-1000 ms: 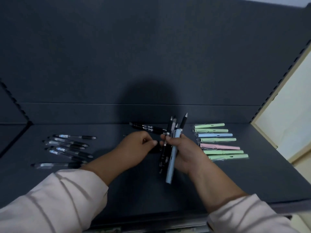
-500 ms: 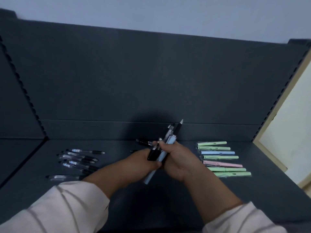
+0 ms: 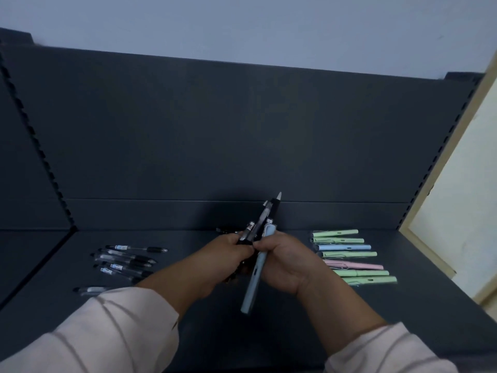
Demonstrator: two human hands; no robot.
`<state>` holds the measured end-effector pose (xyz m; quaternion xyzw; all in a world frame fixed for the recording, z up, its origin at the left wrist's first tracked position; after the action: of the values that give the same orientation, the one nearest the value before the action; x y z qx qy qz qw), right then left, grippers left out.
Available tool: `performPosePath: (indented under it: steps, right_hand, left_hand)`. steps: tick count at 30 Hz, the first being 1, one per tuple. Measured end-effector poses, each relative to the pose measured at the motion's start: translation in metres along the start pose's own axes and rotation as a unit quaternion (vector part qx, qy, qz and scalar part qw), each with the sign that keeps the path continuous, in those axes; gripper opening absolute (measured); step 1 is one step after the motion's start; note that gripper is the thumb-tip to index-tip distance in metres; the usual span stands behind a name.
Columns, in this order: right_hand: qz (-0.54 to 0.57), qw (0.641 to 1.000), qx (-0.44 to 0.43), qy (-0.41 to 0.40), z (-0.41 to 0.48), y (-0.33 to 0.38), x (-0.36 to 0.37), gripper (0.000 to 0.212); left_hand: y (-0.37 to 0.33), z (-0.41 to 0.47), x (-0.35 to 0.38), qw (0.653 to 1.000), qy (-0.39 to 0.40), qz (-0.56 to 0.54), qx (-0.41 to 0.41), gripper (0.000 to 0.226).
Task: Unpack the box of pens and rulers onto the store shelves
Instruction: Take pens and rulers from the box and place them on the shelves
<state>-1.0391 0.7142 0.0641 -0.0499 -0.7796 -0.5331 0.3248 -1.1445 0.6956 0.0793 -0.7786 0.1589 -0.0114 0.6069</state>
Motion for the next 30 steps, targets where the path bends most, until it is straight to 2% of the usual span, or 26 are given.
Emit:
performPosePath:
  steps: [3, 7, 12, 14, 17, 19, 21, 23, 25, 26, 28, 30]
  right_hand:
    - [0.007, 1.000, 0.008, 0.013, -0.002, -0.001, 0.001, 0.046]
    - [0.016, 1.000, 0.007, 0.022, -0.006, 0.000, -0.006, 0.043]
    - [0.020, 0.999, -0.009, -0.032, -0.009, 0.003, -0.031, 0.034]
    - [0.039, 0.996, -0.011, -0.075, -0.014, 0.008, -0.047, 0.024]
    - [0.045, 0.978, -0.012, -0.205, -0.029, 0.020, -0.079, 0.015]
    - [-0.007, 0.962, -0.016, -0.273, -0.039, 0.033, -0.100, 0.017]
    - [-0.076, 0.949, -0.009, -0.307, -0.049, 0.047, -0.116, 0.016]
    - [-0.167, 0.929, -0.015, -0.330, -0.059, 0.065, -0.128, 0.006]
    - [-0.298, 0.891, -0.038, -0.342, -0.065, 0.083, -0.143, 0.006]
    - [-0.392, 0.853, -0.047, -0.341, -0.066, 0.090, -0.152, 0.008]
    - [-0.589, 0.744, -0.061, -0.308, -0.065, 0.098, -0.166, 0.019]
    - [-0.698, 0.661, -0.067, -0.268, -0.059, 0.097, -0.178, 0.037]
  left_hand:
    - [-0.002, 0.004, 0.002, 1.000, -0.011, 0.011, 0.019, 0.003]
    - [-0.002, 0.010, 0.005, 1.000, -0.012, 0.006, 0.023, 0.008]
    - [0.000, 0.017, 0.017, 1.000, 0.008, -0.002, 0.012, 0.011]
    - [0.001, 0.023, 0.021, 1.000, -0.003, -0.007, 0.002, 0.015]
    - [0.001, 0.033, 0.030, 1.000, -0.015, -0.024, -0.011, 0.017]
    - [0.001, 0.039, 0.040, 0.999, -0.011, -0.029, -0.022, 0.015]
    - [0.000, 0.045, 0.051, 0.999, -0.003, -0.028, -0.028, 0.013]
    - [-0.002, 0.050, 0.061, 0.999, 0.001, -0.027, -0.028, 0.013]
    - [-0.004, 0.055, 0.070, 0.999, -0.003, -0.025, -0.029, 0.013]
    - [-0.005, 0.057, 0.074, 0.999, -0.007, -0.024, -0.029, 0.013]
    - [-0.006, 0.061, 0.081, 0.999, -0.014, -0.027, -0.032, 0.014]
    - [-0.006, 0.062, 0.088, 0.999, -0.019, -0.029, -0.035, 0.015]
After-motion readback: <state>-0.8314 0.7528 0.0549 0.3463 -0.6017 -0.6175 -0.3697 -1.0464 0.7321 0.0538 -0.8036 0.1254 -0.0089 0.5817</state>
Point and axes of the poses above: each hand's wrist, its own z-axis towards the middle knuckle, its own x-axis out of the palm, y = z × x, the point moved 4 cm from there along z, towards the middle knuckle, and after that the axes turned 1 degree about -y, right-handed, at the moved point
